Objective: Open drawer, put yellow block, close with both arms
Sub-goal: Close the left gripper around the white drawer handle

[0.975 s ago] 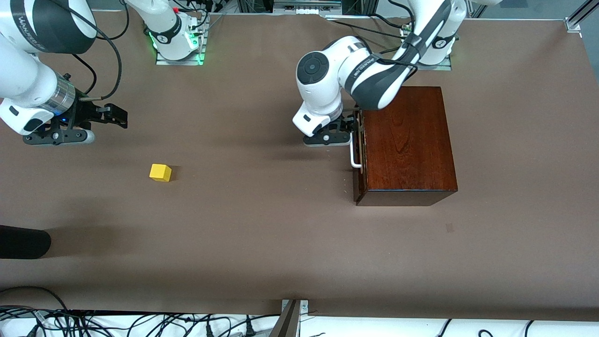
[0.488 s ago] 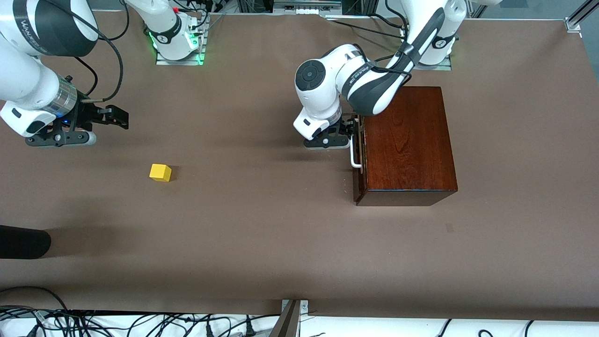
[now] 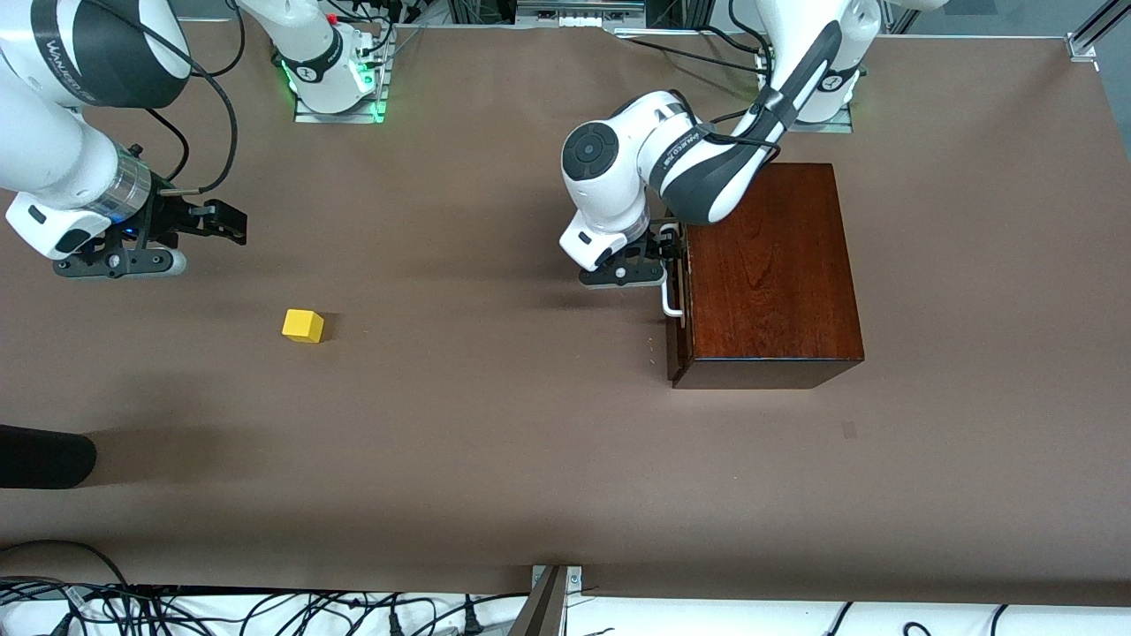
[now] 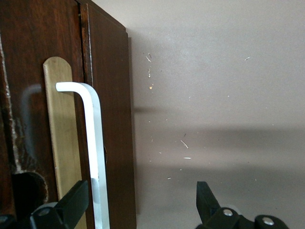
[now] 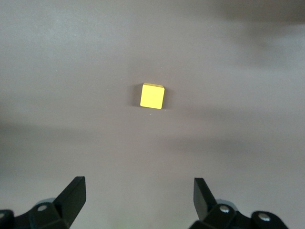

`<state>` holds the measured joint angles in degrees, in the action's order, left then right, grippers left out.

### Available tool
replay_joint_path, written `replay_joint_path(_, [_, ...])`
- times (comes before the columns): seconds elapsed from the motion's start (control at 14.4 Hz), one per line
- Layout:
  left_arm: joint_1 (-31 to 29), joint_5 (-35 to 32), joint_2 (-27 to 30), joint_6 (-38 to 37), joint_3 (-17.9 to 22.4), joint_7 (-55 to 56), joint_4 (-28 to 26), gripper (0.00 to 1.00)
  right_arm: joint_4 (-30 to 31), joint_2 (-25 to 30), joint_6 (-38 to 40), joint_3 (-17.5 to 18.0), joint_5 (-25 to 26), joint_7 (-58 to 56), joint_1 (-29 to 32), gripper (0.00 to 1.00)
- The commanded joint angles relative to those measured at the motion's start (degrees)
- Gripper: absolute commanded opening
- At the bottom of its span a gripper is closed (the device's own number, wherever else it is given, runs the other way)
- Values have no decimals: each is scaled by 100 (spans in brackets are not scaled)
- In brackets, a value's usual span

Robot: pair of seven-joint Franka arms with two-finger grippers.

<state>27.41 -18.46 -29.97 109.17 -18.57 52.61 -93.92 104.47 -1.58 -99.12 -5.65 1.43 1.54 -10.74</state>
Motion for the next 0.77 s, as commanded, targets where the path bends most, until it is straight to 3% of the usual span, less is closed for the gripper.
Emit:
replay_joint_path(0.0, [-8,-219,-52,87,-7,100,-39,100,-5,27,-19,20,77,101,-16,100])
replay_joint_path(0.7, [-8,-386,-210,315,11,399,-39,100,12,27,42,2,85,57,-16,100])
